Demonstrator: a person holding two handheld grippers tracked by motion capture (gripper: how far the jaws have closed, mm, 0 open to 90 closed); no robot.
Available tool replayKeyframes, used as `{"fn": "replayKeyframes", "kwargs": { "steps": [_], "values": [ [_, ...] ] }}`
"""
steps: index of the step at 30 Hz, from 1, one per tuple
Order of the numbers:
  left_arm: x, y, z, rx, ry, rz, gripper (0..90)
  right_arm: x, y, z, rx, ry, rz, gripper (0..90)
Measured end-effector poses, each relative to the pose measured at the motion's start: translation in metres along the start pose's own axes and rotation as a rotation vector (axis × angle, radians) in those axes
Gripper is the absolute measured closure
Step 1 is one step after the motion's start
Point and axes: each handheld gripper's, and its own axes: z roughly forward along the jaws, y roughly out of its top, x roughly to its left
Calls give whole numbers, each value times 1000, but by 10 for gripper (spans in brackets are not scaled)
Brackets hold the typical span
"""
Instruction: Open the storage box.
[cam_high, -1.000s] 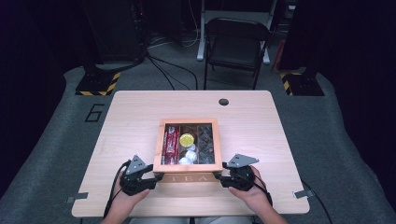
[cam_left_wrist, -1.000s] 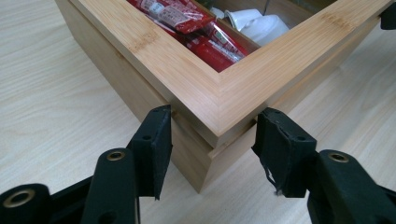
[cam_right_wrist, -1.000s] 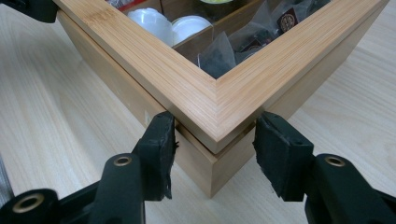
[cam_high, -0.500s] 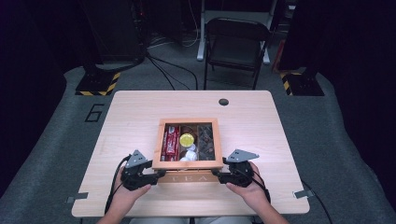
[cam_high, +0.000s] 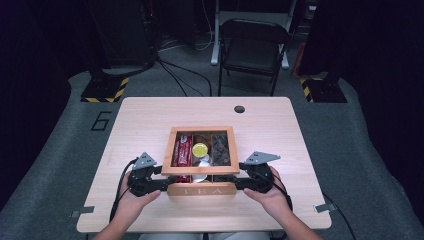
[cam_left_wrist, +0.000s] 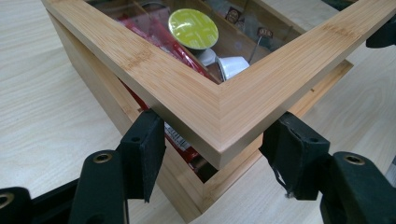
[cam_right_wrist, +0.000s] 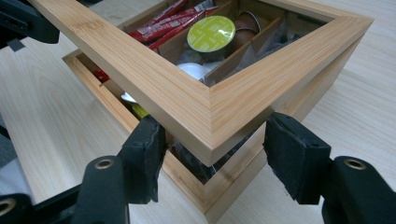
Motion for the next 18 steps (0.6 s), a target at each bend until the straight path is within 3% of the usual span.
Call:
{"fn": "replayKeyframes", "kwargs": {
  "steps": [3,9,15,18],
  "values": [
    [1,5,-2,7,-8,-12,396,-2,4,-2,-4,2,4,387],
    [-1,12,-7,2,19,-23,394,-2,11,-5,-4,-6,24,387],
    [0,17,-11,-21,28,-39,393,-2,18,-10,-21,-33,-12,386],
    [0,20,-12,-25,30,-41,392,-1,21,-11,-26,-40,-4,386]
  ]
}}
